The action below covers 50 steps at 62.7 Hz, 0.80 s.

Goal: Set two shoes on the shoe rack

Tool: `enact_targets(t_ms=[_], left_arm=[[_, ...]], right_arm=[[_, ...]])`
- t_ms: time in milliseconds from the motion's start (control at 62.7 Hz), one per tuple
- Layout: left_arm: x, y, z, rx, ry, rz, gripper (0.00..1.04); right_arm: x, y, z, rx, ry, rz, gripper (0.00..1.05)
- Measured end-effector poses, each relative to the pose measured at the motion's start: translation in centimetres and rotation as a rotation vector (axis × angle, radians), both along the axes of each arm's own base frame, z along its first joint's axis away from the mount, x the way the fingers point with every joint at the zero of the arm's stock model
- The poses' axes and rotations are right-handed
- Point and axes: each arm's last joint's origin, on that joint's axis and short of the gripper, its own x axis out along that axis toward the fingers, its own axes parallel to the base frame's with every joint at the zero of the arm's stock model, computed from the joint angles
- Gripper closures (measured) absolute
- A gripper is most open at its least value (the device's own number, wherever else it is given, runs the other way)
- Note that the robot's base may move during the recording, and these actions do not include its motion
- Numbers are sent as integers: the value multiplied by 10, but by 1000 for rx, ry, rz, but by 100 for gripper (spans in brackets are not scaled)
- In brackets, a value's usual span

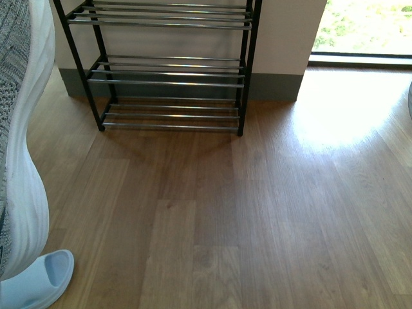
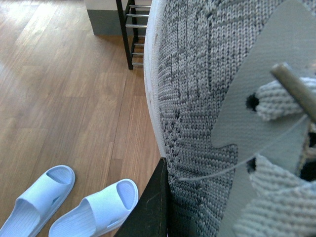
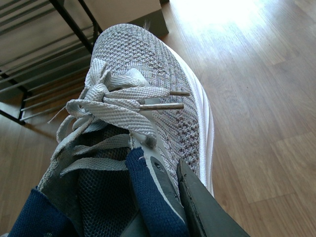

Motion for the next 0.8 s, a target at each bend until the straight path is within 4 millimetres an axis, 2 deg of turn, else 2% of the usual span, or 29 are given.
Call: enact_targets(t_ms=[797], left_arm=[[0, 0, 0, 1, 0, 1, 99]], right_arm=[[0, 0, 0, 0, 0, 0, 104]])
